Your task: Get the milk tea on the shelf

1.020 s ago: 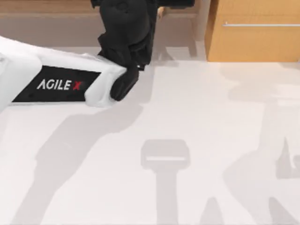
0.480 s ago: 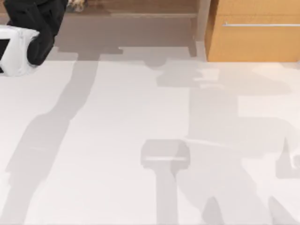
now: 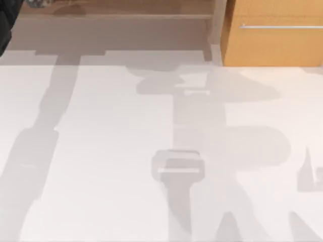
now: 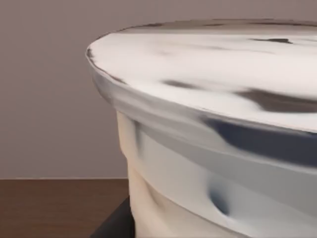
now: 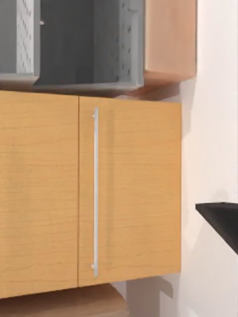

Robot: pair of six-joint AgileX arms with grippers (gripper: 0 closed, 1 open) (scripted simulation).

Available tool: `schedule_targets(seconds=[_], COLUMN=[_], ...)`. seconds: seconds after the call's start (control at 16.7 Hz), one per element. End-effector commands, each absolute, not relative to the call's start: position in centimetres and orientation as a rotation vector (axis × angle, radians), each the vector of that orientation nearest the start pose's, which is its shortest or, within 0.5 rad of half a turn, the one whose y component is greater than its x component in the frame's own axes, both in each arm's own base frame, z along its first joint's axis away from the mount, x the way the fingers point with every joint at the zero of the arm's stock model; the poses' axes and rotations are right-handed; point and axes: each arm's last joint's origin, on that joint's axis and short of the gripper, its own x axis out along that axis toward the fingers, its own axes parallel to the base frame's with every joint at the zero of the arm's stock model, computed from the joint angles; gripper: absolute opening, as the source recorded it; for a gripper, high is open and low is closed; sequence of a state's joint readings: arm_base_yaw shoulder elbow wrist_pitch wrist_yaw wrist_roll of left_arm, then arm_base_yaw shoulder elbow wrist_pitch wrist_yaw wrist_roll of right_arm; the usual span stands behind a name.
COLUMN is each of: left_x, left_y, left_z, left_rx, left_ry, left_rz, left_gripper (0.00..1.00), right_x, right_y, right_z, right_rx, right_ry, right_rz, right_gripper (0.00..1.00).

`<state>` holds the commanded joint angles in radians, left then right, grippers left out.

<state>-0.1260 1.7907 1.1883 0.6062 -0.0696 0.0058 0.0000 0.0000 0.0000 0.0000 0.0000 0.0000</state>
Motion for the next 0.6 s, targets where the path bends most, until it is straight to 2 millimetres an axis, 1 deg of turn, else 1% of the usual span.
schedule_targets(seconds=[0.36, 0.48, 0.6], left_x=[41.7, 42.6, 43.5], left_y=[-4.8, -4.8, -4.8], left_z=[26.6, 26.3, 25.4], left_rx=[-0.008, -0.009, -0.009], left_ry=[-0.001, -0.007, 0.001], left_rz=[-0.039, -0.038, -0.039], left_gripper=[0.00, 0.00, 0.00], right_x=[10.6, 10.6, 10.6], right_y=[-0.1, -0.1, -0.1], right_z=[16.0, 16.0, 16.0], right_rx=[0.000, 0.000, 0.000], right_ry=[0.000, 0.000, 0.000], right_rz=[0.000, 0.000, 0.000], right_gripper=[1.00, 1.00, 1.00])
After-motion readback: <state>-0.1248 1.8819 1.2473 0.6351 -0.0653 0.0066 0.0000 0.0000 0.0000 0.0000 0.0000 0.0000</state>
